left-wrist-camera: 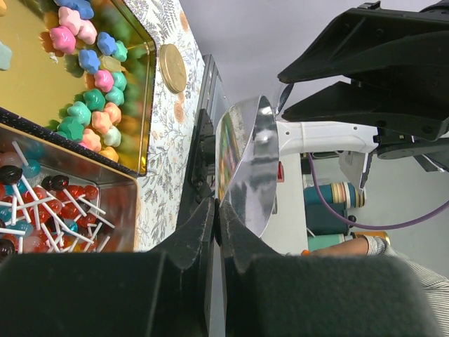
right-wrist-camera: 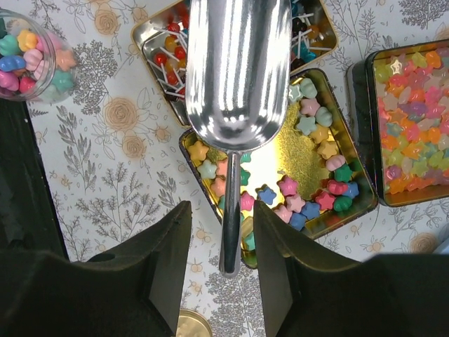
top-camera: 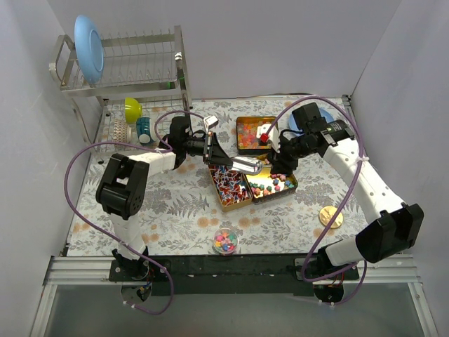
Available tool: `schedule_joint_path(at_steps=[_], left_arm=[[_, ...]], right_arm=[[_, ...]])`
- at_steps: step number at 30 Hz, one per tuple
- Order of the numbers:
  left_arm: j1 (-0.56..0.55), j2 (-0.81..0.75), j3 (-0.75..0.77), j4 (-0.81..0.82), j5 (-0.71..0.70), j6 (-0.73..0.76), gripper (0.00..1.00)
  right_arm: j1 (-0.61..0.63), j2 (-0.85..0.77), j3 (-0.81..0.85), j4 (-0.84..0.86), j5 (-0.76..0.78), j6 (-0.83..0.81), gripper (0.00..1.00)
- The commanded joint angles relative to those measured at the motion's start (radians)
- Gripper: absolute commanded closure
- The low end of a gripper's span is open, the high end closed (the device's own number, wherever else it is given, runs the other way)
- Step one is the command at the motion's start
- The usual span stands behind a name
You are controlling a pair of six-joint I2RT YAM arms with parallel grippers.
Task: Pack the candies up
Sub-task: Adjust the spatula, then scoop the fake candies from the storage box.
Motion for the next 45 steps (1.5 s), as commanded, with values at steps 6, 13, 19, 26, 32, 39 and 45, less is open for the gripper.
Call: schedule_joint_path(at_steps=[6, 13, 19, 26, 32, 39, 45], left_arm=[[-0.002, -0.065, -0.002, 0.005, 0.026, 0.008, 1.00], [-0.002, -0.065, -0.010, 0.006, 0.026, 0.008, 1.00], [-0.002, -0.063, -0.009, 0.008, 0.026, 0.008, 1.00], [0.024, -0.113, 0.054, -0.370, -0.292, 0.291, 0.60], [0.034, -0.248, -0.004, -0.564, -0.611, 0.468, 0.59], [0.032, -0.381, -0.199, -0.601, -0.752, 0.433, 0.95], [-0.019, -0.350, -0.303, -0.534, -0.672, 0.436, 1.00]], right_arm=[[-0.003, 0.018, -0.039, 0.079, -0.003, 0.030, 0.55], [-0.003, 0.040, -0.041, 0.093, -0.026, 0.049, 0.60], [-0.003, 0.057, -0.033, 0.086, -0.044, 0.066, 0.83], [-0.003, 0.060, 0.022, -0.014, -0.035, 0.105, 0.99], [0.001, -0.012, -0.093, 0.012, 0.005, 0.274, 0.99], [0.004, 0.014, -0.064, 0.044, 0.080, 0.460, 0.99], [0.006, 0.058, 0.017, 0.021, 0.155, 0.522, 0.99]])
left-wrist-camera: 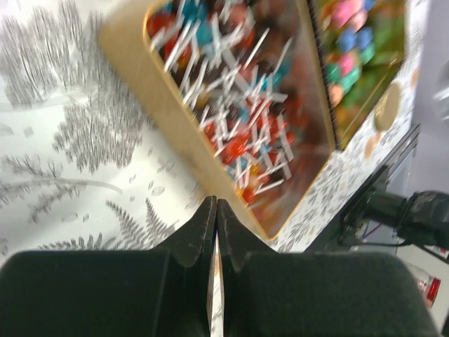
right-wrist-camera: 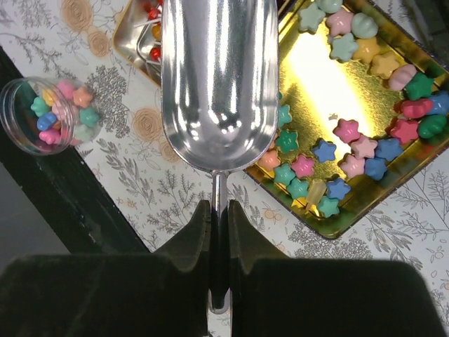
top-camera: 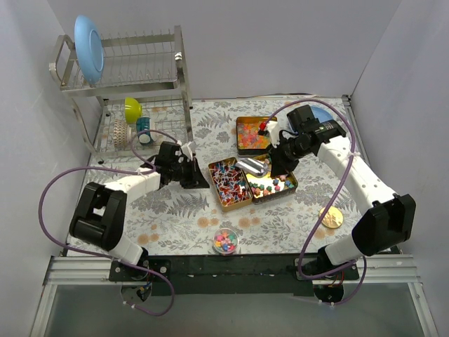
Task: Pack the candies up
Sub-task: Scoop the fake candies from the storage box.
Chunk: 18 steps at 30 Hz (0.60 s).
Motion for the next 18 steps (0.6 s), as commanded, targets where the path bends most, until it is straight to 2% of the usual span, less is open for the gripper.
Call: schedule_joint_path(at_steps=[1, 10, 18], left_arm=[[-0.053, 0.022, -0.025, 0.030, 0.024, 0.022, 1.00], [-0.182, 0.158, 0.079, 0.082, 0.090, 0.027, 1.00], [-0.305, 0.283, 0.175, 0.154, 0.163, 0.002, 1.00]], right_arm=[[0.003, 0.012, 0.074, 0.012, 0.075, 0.110, 0.99], [0.003, -0.050, -0.003, 0.021, 0.122, 0.099, 0.99], [0.003, -0.074, -0.024, -0.055, 0.175, -0.101, 0.99]])
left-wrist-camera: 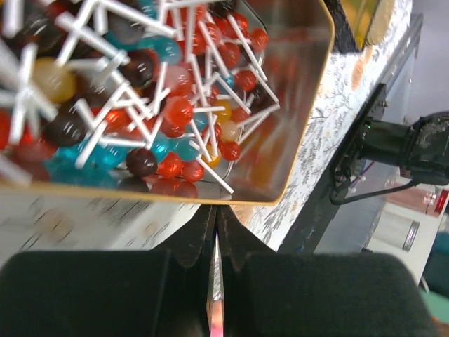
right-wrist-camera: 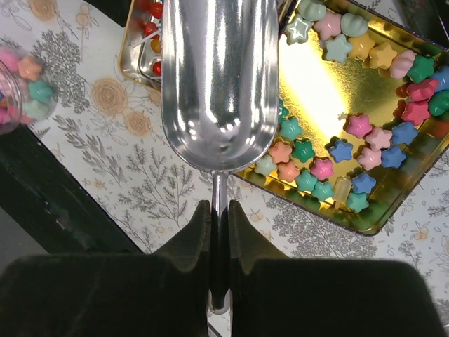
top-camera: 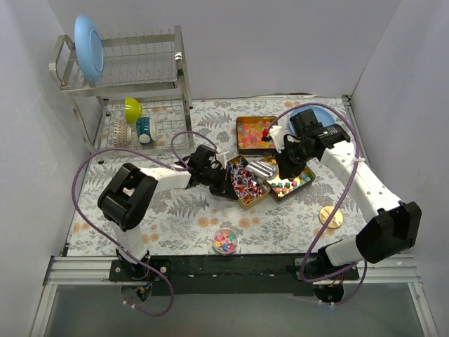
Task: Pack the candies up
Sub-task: Scoop the fake candies from the storage box.
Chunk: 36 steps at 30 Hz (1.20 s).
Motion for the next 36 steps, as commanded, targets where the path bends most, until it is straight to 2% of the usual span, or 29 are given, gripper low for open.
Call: schedule_joint_path(at_steps=[1, 3, 6, 10, 13, 14, 15, 21, 24, 30, 36], left_arm=[[-0.069, 0.056, 0.100, 0.076, 0.072, 0.001, 1.00], [-0.075, 0.059, 0.120, 0.056, 0.084, -0.002, 1.00], [-0.061, 0.015, 0.152, -0.059, 0.073, 0.068, 1.00], [0.005, -0.100, 0.125, -0.147, 0.058, 0.121, 1.00], [0.058, -0.207, 0.083, -0.130, -0.097, 0.160, 1.00], [0.066, -0.230, 0.071, -0.119, -0.226, 0.176, 1.00], [0.066, -0.232, 0.069, -0.093, -0.273, 0.190, 1.00], [0.068, -0.107, 0.149, -0.049, -0.525, 0.240, 1.00], [0.068, -0.062, 0.170, -0.026, -0.575, 0.240, 1.00], [0.068, 0.006, 0.180, 0.019, -0.616, 0.224, 1.00], [0.071, 0.049, 0.144, 0.068, -0.478, 0.153, 1.00]], right_arm=[[0.003, -0.033, -0.004, -0.048, 0.043, -0.116, 0.99], [0.005, -0.027, 0.000, -0.077, 0.044, -0.157, 0.99], [0.003, 0.002, 0.017, -0.102, 0.064, -0.205, 0.99], [0.018, 0.056, 0.063, -0.136, 0.124, -0.258, 0.99], [0.031, 0.100, 0.100, -0.174, 0.150, -0.284, 0.99], [0.035, 0.127, 0.108, -0.201, 0.164, -0.285, 0.99], [0.043, 0.138, 0.114, -0.208, 0.178, -0.285, 0.99], [0.087, 0.246, 0.221, -0.268, 0.276, -0.269, 0.99], [0.138, 0.269, 0.234, -0.268, 0.345, -0.265, 0.99], [0.219, 0.261, 0.169, -0.269, 0.432, -0.257, 0.99], [0.226, 0.284, 0.159, -0.269, 0.509, -0.228, 0.99]])
